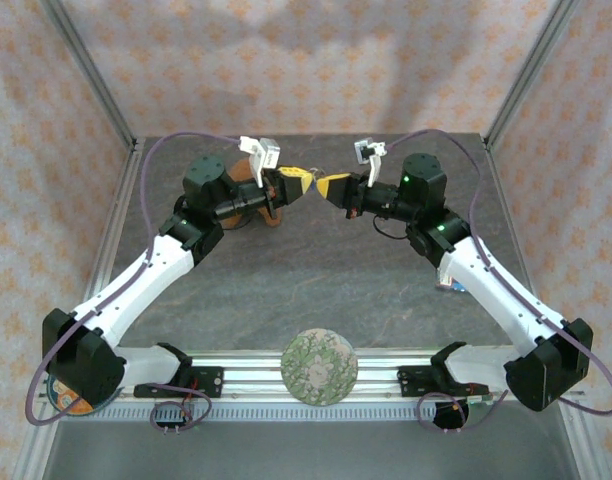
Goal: Remove the keys from the keyring
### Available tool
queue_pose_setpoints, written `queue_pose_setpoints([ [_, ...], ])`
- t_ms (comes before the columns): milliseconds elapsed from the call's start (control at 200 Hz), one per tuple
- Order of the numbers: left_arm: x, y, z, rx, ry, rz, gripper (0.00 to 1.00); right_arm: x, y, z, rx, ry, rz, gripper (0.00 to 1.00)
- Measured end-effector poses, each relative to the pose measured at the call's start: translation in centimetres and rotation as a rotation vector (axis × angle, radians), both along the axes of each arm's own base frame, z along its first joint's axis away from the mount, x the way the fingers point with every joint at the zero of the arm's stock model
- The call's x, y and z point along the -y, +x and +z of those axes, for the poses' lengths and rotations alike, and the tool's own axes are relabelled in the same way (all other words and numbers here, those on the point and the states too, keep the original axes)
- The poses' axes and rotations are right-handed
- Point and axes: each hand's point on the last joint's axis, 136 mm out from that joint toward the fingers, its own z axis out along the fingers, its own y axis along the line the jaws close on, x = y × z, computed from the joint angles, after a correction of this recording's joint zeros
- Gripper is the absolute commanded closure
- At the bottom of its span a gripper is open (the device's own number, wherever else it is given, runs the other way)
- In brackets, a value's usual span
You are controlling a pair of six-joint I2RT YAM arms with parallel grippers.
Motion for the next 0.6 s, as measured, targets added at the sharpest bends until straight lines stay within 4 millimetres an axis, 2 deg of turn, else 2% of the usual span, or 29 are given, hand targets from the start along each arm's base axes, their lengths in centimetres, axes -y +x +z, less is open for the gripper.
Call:
queue_pose_setpoints([
  [601, 0.5, -0.8, -1.2, 0.002, 0.113, -0.015, 1.00, 0.2, -0.4, -0.8, 0.054, -0.194, -0.015, 1.00],
])
